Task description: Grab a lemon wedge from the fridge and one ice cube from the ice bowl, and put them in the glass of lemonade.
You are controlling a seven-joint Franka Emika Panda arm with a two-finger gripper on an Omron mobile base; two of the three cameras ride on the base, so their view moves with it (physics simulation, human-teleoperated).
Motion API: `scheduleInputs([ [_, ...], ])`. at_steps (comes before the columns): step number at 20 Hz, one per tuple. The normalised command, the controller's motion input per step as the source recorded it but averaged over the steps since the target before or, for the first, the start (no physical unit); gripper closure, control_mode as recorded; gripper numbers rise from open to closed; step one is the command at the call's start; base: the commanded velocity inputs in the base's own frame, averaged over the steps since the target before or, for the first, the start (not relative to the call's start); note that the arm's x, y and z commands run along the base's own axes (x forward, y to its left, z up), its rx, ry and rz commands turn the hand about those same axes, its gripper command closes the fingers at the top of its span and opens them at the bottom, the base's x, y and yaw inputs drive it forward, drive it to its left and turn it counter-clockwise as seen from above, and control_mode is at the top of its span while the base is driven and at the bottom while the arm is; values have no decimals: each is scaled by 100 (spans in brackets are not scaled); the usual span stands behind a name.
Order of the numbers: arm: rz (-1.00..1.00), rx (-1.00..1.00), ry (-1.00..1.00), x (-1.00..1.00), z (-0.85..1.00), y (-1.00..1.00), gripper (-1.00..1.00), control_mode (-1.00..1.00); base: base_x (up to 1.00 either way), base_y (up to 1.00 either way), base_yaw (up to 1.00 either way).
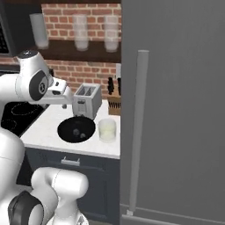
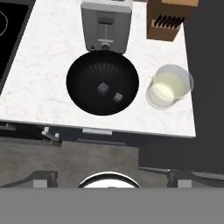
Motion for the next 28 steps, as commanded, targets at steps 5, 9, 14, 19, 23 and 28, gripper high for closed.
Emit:
scheduleInputs([
  [5, 0, 0, 0, 0, 0, 0, -100, 100, 59, 0, -3],
  [9, 0, 0, 0, 0, 0, 0, -100, 100, 59, 0, -3],
  [14, 0, 0, 0, 0, 0, 0, -100, 100, 51, 3, -1],
  [19, 0, 0, 0, 0, 0, 0, -100, 100, -19, 67, -2],
  [23, 0, 0, 0, 0, 0, 0, -100, 100, 9, 42, -2],
  [28, 0, 0, 0, 0, 0, 0, -100, 100, 66, 3, -1],
])
